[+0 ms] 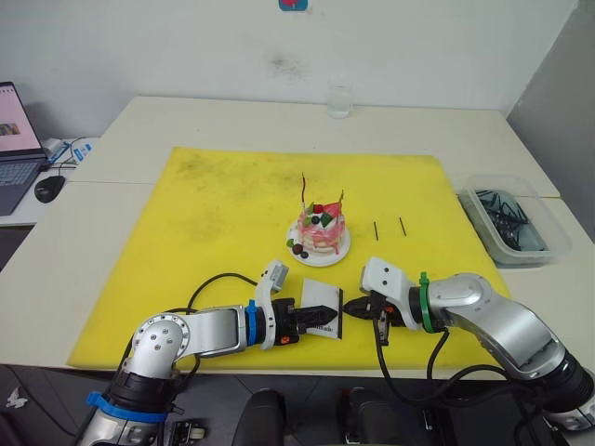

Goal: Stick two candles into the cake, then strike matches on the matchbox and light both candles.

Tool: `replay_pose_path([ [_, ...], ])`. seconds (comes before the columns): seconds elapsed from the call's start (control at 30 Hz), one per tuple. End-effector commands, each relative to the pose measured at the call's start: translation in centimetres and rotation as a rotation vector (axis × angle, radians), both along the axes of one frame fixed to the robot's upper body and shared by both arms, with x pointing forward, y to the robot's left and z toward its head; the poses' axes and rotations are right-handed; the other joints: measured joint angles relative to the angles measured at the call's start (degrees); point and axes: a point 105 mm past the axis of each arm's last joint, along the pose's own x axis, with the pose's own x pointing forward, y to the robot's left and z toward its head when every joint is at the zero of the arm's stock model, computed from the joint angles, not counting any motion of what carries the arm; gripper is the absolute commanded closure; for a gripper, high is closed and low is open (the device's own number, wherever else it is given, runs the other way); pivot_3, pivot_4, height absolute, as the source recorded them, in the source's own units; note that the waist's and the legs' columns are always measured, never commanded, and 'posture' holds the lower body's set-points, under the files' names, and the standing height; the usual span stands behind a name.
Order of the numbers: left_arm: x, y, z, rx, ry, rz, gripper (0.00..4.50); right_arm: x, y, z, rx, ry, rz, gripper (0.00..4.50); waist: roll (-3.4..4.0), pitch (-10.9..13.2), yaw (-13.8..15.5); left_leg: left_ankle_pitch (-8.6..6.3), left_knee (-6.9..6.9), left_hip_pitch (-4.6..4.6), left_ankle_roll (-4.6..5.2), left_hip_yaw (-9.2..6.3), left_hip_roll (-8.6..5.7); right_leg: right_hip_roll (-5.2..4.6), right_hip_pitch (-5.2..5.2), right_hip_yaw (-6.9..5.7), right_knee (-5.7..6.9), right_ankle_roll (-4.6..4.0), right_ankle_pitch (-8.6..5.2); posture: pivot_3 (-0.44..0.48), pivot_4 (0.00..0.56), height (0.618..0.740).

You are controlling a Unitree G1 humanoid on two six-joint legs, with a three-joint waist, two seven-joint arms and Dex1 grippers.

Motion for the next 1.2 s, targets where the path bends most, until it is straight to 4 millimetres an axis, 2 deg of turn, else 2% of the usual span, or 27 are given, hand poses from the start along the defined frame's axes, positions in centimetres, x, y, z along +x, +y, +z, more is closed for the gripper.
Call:
replay_pose_path([
  [0.03, -0.4, 0.4, -0.7, 0.042, 0.006, -0.006, 4.04, -0.2, 0.4, 0.8, 0.022, -0.032, 0.02, 4.5, 0.0, 0.0, -0.02, 0.0, 0.0, 0.0, 0.0, 0.0, 0.0, 0.0, 0.0, 0.0, 0.0, 0.0, 0.0, 0.0, 0.15, 0.74],
  [0.1, -0.5, 0.4, -1.0, 0.054, 0.007, -0.008, 4.49, -0.1, 0.4, 0.8, 0.024, -0.032, 0.019, 4.5, 0.0, 0.0, -0.02, 0.0, 0.0, 0.0, 0.0, 0.0, 0.0, 0.0, 0.0, 0.0, 0.0, 0.0, 0.0, 0.0, 0.15, 0.74],
  [0.33, -0.4, 0.7, -1.1, 0.061, -0.011, 0.001, 4.49, 0.4, 0.4, 1.8, 0.061, -0.049, -0.022, 4.5, 0.0, 0.0, -0.08, 0.0, -0.01, 0.01, 0.0, 0.0, 0.02, 0.0, 0.0, -0.01, 0.0, -0.02, -0.01, 0.0, 0.15, 0.74],
  [0.47, -0.4, 0.8, 0.3, 0.021, -0.07, -0.018, 4.49, 0.6, -0.4, 3.5, 0.115, -0.066, -0.059, 4.5, 0.0, 0.0, -0.09, 0.0, -0.01, 0.0, 0.0, -0.01, 0.02, 0.01, -0.01, -0.01, 0.01, -0.02, -0.01, 0.0, 0.15, 0.74],
  [0.7, -1.1, 1.6, 4.8, -0.135, -0.265, -0.028, 4.49, 0.6, -3.1, 7.2, 0.202, -0.203, -0.122, 4.5, 0.0, 0.04, -0.02, -0.02, -0.08, -0.08, -0.03, 0.0, 0.03, 0.0, -0.08, -0.02, -0.06, -0.1, -0.07, 0.0, 0.15, 0.74],
  [0.83, -1.0, 3.2, 5.0, -0.104, -0.309, 0.037, 4.49, 1.0, -4.3, 8.0, 0.256, -0.279, -0.213, 4.5, 0.0, 0.04, 0.0, -0.03, -0.14, -0.08, -0.04, -0.01, 0.03, -0.01, -0.07, -0.04, -0.1, -0.13, -0.09, 0.0, 0.15, 0.74],
  [0.93, -1.4, 3.8, 4.6, -0.07, -0.321, 0.055, 4.5, 1.6, -4.7, 7.7, 0.299, -0.308, -0.286, 3.84, 0.0, 0.04, -0.08, -0.03, -0.15, -0.07, -0.05, 0.01, 0.04, -0.01, -0.08, -0.02, -0.11, -0.13, -0.09, 0.0, 0.15, 0.74],
  [1.07, -1.5, 4.0, 4.6, -0.052, -0.346, 0.08, 4.5, 4.0, -4.6, 7.2, 0.325, -0.427, -0.408, 2.45, 0.01, 0.06, -0.07, -0.03, -0.12, -0.05, -0.05, 0.01, 0.05, -0.02, -0.07, -0.01, -0.12, -0.34, -0.21, 0.0, 0.15, 0.74],
  [1.17, -1.4, 4.5, 4.4, -0.016, -0.365, 0.103, 4.5, 6.0, -4.6, 6.0, 0.322, -0.477, -0.523, 1.42, 0.01, 0.06, -0.09, -0.03, -0.1, -0.06, -0.05, 0.06, 0.03, -0.05, -0.07, 0.04, -0.12, -0.38, -0.23, 0.0, 0.15, 0.74],
  [1.2, -1.4, 4.6, 4.3, -0.006, -0.368, 0.111, 4.5, 6.5, -4.4, 5.5, 0.329, -0.482, -0.565, 1.42, 0.01, 0.06, -0.11, -0.03, -0.1, -0.05, -0.05, 0.07, 0.03, -0.05, -0.07, 0.05, -0.13, -0.38, -0.23, 0.0, 0.15, 0.74],
])
